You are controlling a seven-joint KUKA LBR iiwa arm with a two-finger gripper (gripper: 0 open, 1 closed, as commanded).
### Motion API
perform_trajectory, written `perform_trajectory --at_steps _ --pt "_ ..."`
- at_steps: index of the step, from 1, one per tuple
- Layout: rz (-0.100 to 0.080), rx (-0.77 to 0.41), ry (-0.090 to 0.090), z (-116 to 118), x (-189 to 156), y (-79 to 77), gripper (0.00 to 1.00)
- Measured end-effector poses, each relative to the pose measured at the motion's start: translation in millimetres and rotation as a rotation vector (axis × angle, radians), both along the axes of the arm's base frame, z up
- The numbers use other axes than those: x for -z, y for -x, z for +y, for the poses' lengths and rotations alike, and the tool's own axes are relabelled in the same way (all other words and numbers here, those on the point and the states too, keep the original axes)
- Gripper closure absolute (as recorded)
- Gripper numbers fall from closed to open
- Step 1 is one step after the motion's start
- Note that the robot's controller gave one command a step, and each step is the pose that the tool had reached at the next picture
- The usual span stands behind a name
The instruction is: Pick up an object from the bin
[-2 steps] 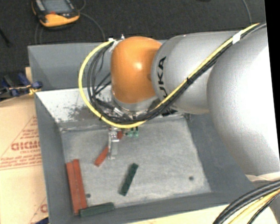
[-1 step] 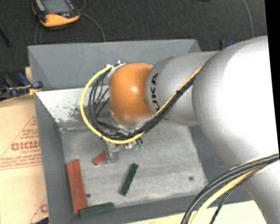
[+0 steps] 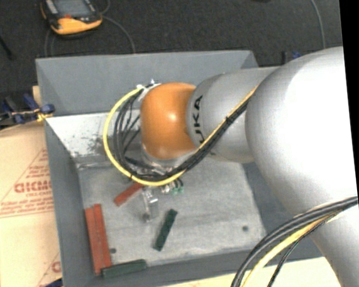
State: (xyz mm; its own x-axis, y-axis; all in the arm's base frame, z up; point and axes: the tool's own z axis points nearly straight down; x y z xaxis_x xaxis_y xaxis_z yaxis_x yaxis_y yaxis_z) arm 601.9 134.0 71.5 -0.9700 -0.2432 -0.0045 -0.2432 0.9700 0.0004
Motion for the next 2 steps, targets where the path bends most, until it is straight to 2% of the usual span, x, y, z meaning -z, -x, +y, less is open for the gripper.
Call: perform_trajectory --at_steps 1,2 --pt "0.0 0.001 0.0 0.0 0.2 0.1 1.0" --pt "0.0 0.001 0.0 0.0 0.2 0.1 1.0"
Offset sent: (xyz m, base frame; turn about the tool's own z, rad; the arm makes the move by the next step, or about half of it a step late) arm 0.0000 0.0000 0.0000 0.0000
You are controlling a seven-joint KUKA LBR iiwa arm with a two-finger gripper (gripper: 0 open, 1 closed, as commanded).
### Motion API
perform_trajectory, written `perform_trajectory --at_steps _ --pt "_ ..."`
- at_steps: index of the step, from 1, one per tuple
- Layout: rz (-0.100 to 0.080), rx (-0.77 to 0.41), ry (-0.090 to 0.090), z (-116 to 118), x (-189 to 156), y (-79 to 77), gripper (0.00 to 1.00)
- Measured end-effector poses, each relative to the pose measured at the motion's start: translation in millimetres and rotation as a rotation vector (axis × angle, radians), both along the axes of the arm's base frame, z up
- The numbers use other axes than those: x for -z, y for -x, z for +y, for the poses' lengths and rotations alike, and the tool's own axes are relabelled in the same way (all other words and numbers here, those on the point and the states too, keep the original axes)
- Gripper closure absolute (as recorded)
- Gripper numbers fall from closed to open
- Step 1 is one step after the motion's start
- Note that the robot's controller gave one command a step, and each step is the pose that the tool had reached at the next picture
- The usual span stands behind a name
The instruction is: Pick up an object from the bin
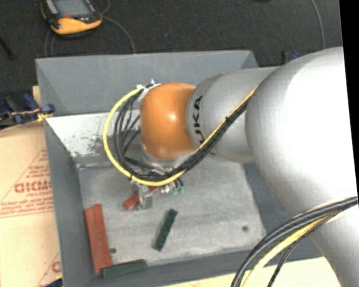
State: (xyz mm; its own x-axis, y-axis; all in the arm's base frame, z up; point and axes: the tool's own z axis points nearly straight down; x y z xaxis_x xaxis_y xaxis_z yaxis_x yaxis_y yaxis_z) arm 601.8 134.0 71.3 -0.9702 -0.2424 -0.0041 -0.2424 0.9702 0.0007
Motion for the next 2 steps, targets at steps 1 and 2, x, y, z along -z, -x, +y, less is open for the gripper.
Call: perform_trajectory --at_steps 1,2 --pt "0.007 0.018 0.0 -9 -24 2.3 1.0" --pt "0.0 -0.039 0.001 -4 -129 6.9 1.0"
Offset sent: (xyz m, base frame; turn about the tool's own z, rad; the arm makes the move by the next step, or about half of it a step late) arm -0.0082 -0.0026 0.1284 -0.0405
